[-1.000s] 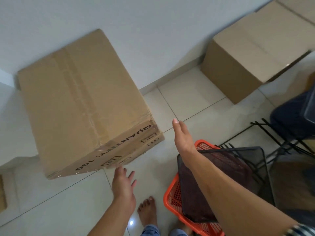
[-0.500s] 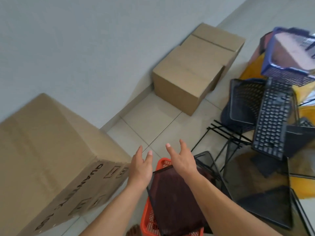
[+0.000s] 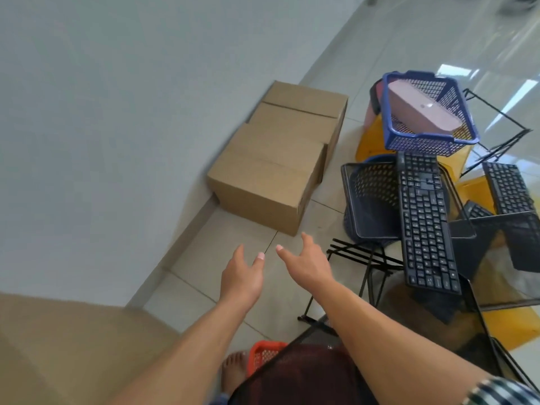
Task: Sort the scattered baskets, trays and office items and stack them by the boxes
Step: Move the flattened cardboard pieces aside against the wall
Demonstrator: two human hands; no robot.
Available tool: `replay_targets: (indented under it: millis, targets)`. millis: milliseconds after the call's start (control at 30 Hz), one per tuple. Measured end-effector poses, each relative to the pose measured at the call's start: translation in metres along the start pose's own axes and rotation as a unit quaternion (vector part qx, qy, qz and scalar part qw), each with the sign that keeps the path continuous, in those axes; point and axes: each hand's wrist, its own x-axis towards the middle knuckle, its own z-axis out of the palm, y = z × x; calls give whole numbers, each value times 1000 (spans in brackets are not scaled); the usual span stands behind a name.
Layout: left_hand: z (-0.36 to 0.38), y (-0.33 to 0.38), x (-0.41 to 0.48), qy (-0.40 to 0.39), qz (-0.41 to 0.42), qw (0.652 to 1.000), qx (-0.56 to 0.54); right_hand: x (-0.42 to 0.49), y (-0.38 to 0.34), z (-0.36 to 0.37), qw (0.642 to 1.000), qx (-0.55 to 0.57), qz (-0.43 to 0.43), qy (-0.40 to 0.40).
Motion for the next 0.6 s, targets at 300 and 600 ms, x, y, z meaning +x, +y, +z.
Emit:
replay_targets:
  millis: [300, 600]
  targets:
    - [26, 22, 137, -78, 14, 996, 52, 128, -21, 29, 996, 10, 83, 17]
    - [41, 26, 229, -114, 36, 991, 55, 228, -27, 52, 994, -21, 103, 26]
